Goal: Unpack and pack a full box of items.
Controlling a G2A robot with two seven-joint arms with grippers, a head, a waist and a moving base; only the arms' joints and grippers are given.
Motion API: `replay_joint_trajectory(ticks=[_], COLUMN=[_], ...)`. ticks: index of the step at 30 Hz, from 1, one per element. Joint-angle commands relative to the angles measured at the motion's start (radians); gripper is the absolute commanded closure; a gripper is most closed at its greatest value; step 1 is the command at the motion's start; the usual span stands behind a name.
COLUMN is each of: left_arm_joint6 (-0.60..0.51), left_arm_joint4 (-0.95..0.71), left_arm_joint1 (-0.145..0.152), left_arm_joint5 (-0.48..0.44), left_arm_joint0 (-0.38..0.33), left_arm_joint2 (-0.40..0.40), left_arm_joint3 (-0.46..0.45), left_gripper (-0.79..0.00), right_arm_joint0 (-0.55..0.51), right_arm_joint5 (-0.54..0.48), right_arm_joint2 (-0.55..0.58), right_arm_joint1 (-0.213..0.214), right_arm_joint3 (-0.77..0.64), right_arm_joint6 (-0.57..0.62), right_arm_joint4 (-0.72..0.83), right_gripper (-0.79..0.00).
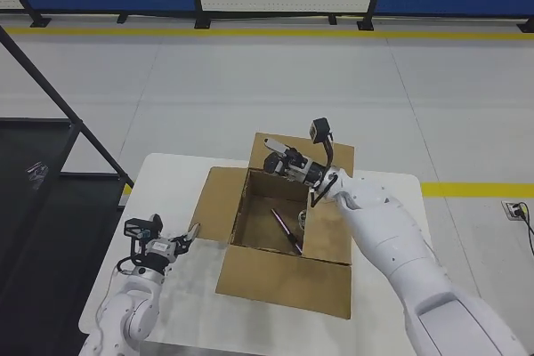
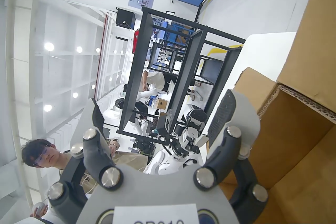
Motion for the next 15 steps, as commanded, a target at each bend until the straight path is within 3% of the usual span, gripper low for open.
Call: replay_joint_trajectory(ticks=[1, 8, 15], left_arm_joint6=[-0.002, 0.003, 0.036], left_arm_joint4=[0.002, 0.004, 0.01], left_arm_joint1=[0.0, 0.001, 0.004], left_arm_joint5=[-0.001, 0.001, 0.015], left_arm_joint0=[0.0, 0.0, 0.038], left_arm_joint2=[-0.001, -0.005, -0.033], left_arm_joint3=[0.001, -0.003, -0.103], left_gripper=[-0.785, -0.785, -0.785], right_arm_joint0=[0.0, -0.017, -0.096], right_arm_joint5=[0.0, 0.006, -0.052], right_arm_joint2=[0.0, 0.005, 0.082], right_arm_joint1=[0.0, 0.003, 0.054], right_arm_joint3=[0.0, -0.03, -0.198], right_arm_joint6=[0.0, -0.027, -0.005], right_arm_joint4=[0.0, -0.004, -0.01], right_gripper=[-0.785, -0.785, -0.785])
